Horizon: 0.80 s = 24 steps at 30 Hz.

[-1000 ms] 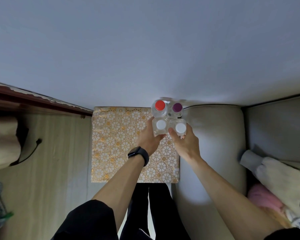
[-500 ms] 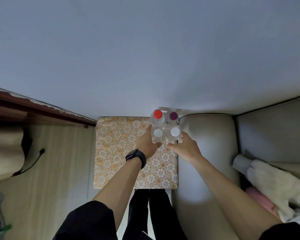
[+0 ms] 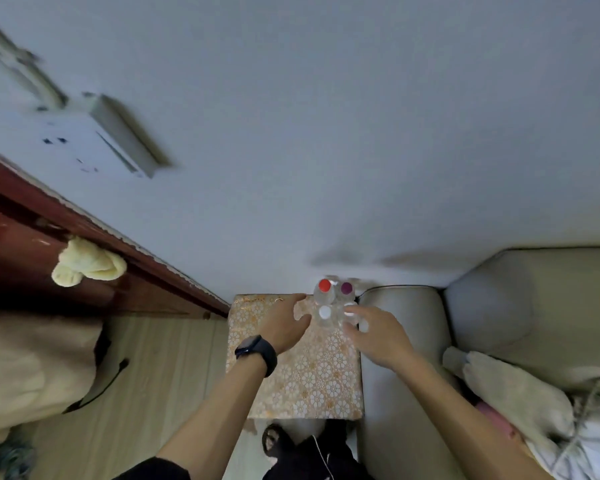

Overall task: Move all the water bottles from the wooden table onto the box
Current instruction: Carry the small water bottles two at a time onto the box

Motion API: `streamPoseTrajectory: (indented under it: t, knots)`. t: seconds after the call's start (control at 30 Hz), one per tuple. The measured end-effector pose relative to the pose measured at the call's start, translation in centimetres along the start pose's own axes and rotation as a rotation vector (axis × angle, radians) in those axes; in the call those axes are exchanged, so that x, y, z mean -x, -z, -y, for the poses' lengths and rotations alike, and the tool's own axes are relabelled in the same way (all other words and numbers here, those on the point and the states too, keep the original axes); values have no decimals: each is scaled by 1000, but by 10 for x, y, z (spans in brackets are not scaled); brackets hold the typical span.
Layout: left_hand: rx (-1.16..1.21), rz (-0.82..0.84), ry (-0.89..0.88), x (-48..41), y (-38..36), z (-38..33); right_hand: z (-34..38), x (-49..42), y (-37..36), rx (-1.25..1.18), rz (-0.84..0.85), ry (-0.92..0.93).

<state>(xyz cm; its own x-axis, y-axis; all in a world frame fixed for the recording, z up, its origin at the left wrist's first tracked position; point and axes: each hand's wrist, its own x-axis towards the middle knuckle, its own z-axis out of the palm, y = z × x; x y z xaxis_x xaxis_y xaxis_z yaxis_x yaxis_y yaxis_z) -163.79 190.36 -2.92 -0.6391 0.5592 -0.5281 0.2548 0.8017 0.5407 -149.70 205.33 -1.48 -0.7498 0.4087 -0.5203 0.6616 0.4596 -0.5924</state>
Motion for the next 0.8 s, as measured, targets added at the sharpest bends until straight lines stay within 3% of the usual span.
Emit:
streamPoseTrajectory:
  t: [0.27, 0.47, 0.63, 0.8]
  knots:
    - [-72, -308, -143, 56, 115, -8, 102, 41, 72, 23, -332, 336]
    - [-77, -522, -173, 130, 199, 24, 211, 75, 72, 83, -453, 603]
    - [-84, -795, -64, 238, 264, 105, 320, 118, 10, 61, -400, 823]
    - [-87, -1080, 163, 386, 305, 232, 429, 166, -102, 60, -191, 1076]
